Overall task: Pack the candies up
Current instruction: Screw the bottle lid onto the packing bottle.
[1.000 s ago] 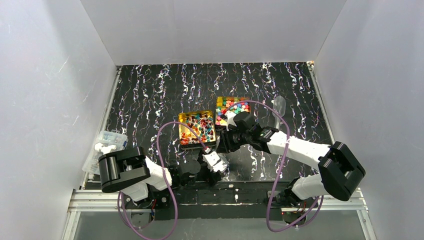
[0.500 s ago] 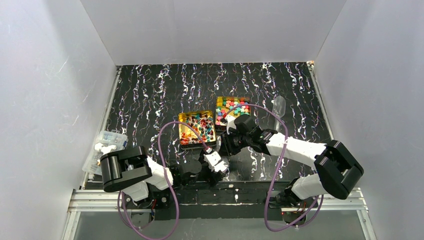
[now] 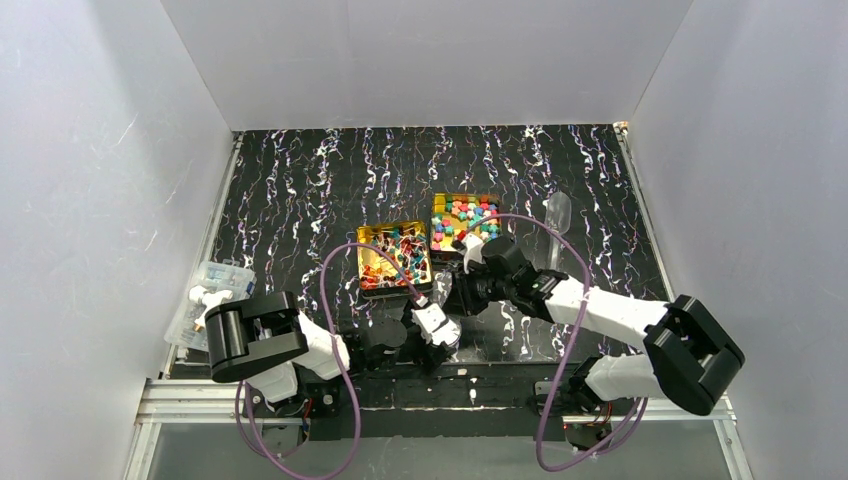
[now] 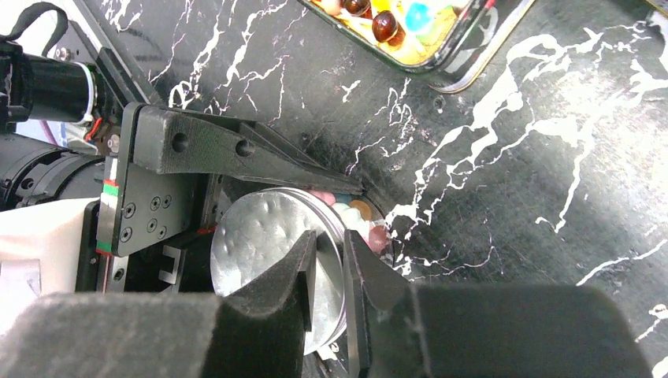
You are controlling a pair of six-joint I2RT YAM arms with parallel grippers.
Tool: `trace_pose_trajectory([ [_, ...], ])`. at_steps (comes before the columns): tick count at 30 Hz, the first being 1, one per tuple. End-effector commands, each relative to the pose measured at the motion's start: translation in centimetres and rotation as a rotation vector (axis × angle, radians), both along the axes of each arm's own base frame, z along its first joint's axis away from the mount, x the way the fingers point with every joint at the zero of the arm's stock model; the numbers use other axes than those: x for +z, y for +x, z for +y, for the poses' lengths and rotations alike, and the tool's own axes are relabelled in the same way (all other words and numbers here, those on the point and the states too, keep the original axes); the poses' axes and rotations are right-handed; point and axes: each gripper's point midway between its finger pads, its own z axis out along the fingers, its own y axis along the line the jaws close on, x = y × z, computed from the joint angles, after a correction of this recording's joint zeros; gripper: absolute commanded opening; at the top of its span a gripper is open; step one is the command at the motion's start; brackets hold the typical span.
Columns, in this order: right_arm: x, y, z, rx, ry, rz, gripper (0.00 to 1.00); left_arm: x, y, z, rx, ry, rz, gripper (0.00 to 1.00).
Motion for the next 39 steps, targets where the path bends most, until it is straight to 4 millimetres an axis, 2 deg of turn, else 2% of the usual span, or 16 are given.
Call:
trace_pose_trajectory([
  [1,-1.6,-4.7,-1.6,0.057,-0.023,0.128,0.23,-1.6,1.9,1.7,0.135,0.057,0.039,0.52],
  [13,-1.1,-8.2,-2.9,-0.015,0.021,0.134,0.21,-1.8,3.8,2.4,0.230,0.091,0.046,0.52],
  [20,0.4,-9.6,-3.6,-0.049,0.063,0.130,0.20,-1.8,4.4,2.5,0.251,0.111,0.039,0.52],
  [23,0.9,-9.5,-4.2,-0.082,0.058,0.113,0.21,-1.7,4.5,2.1,0.238,0.120,0.030,0.53],
  [32,2.5,-7.5,-5.6,-0.193,0.039,0.025,0.35,-1.6,4.4,1.5,0.194,0.155,0.021,0.72],
  [37,3.4,-6.3,-5.8,-0.239,0.030,-0.020,0.45,-1.0,3.9,1.9,0.176,0.161,0.033,0.85],
  [38,3.5,-6.2,-5.8,-0.245,0.026,-0.027,0.46,-1.0,3.7,2.1,0.171,0.164,0.037,0.95],
  [39,3.7,-6.1,-5.8,-0.244,0.024,-0.033,0.47,-0.9,3.5,2.2,0.166,0.168,0.039,0.98],
])
